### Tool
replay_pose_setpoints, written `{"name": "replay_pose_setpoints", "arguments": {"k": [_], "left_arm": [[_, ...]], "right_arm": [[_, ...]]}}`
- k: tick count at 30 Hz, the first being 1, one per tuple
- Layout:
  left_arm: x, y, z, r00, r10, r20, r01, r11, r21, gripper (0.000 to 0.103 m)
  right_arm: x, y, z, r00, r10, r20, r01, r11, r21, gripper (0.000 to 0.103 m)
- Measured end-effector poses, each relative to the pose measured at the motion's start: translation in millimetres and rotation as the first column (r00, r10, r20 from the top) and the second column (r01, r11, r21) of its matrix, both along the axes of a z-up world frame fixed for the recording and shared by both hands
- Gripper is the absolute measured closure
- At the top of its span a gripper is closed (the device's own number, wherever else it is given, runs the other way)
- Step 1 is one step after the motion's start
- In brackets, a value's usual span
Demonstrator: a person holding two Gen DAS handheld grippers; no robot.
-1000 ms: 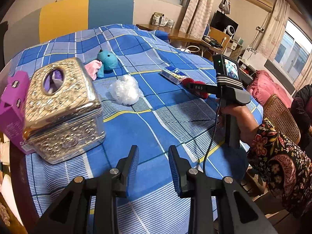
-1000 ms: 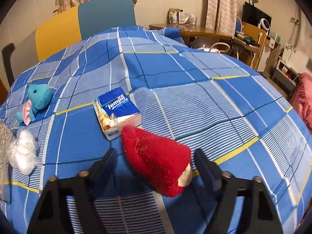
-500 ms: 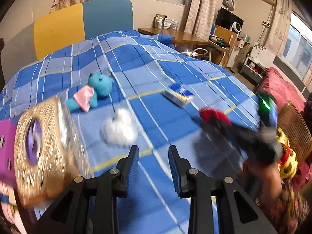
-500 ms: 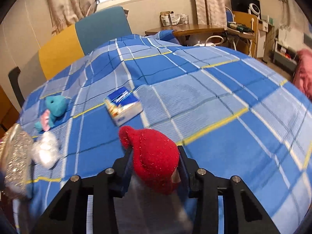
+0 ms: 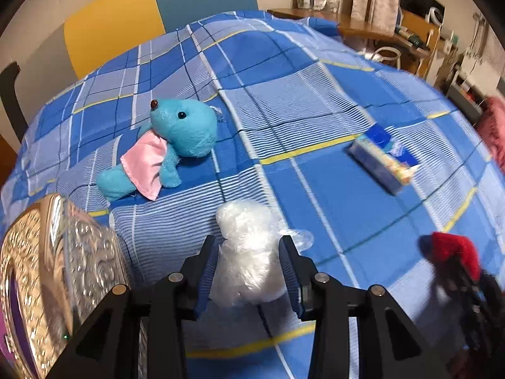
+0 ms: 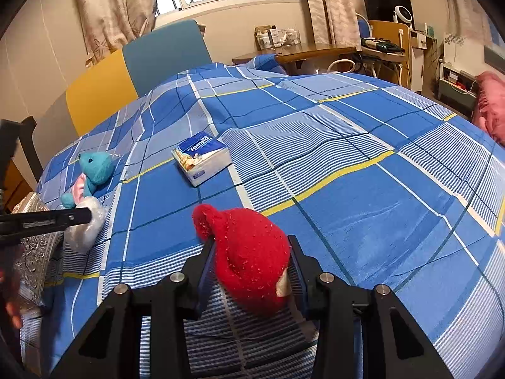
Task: Organize soft objects
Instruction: 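Close the left gripper on the white plastic bag while the right holds the red hat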
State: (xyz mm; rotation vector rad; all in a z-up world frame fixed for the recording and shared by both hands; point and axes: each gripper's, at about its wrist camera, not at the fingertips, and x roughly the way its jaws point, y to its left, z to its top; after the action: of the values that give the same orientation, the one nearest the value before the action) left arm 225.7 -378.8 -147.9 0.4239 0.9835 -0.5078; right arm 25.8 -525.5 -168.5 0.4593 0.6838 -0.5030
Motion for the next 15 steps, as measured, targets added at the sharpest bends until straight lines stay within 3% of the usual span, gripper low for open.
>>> {"name": "replay_pose_setpoints", "arguments": {"k": [8,15], "left_arm": [[1.4,-6.1,-12.1,0.999,-0.032,0.013,0.032,0.999,0.010,0.061],[-7.0,5.4,-16.7,0.999,-0.017,-0.029,0.015,0.996,-0.084,0.067]], "right_arm": [[2.7,3.7,-0.5,1.000,-0.001,-0.023,0.001,1.000,-0.031,0.060],[2.5,5.1,-0.5,1.000,-0.004,-0.028,0.003,0.999,-0.044,0.060]]}}
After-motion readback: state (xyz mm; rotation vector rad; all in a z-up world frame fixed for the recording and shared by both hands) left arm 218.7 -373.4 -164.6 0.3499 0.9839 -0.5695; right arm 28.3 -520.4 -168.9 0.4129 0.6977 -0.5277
